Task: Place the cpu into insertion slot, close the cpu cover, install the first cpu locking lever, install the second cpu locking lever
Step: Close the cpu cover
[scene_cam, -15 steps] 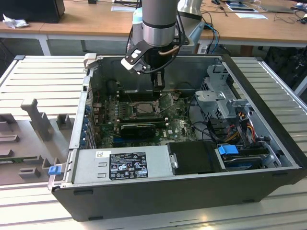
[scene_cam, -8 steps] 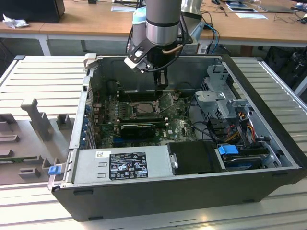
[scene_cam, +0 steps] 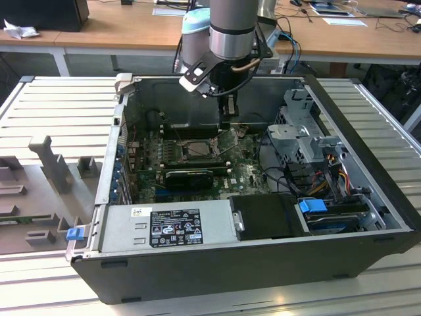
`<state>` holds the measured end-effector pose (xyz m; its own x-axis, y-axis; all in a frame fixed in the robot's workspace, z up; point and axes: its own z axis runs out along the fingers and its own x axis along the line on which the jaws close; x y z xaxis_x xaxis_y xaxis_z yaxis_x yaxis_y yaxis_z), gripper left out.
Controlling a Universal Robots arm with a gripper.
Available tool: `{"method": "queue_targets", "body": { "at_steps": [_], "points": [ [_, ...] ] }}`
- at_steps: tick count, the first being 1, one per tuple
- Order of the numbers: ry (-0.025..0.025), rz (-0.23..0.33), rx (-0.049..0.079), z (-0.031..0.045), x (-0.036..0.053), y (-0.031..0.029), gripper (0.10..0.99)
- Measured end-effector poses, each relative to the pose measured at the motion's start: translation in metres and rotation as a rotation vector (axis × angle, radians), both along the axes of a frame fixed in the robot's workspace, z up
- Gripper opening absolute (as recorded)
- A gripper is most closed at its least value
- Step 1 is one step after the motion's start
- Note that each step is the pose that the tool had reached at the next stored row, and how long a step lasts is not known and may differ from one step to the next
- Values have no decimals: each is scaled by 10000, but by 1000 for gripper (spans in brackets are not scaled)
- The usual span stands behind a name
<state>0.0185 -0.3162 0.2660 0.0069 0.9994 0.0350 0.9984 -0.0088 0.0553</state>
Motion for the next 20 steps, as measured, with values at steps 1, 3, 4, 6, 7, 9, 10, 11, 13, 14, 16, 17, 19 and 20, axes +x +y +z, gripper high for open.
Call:
{"method": "queue_targets", "body": {
  "at_steps": [1, 3, 4, 6, 7, 9, 10, 11, 13, 14, 16, 17, 19, 20],
  "points": [
    [0, -2, 0, 0, 38, 1, 106],
    [-1, -1, 0, 0, 70, 2, 106],
    [-1, -1, 1, 0, 104, 2, 106],
    [-1, -3, 1, 0, 149, 3, 106],
    [0, -2, 1, 0, 169, 3, 106],
    [0, -1, 0, 0, 266, 4, 106],
    [0, -2, -1, 0, 315, 3, 106],
    [1, -2, 0, 0, 343, 3, 106],
    [6, -1, 2, -4, 426, 4, 106],
    [17, -2, 2, -15, 453, 4, 106],
    [32, -1, 0, -65, 464, -1, 106],
    [35, -3, 1, -109, 464, -12, 106],
    [37, -2, -3, -181, 465, -26, 106],
    [39, 0, -1, -195, 466, -32, 106]
  ]
}}
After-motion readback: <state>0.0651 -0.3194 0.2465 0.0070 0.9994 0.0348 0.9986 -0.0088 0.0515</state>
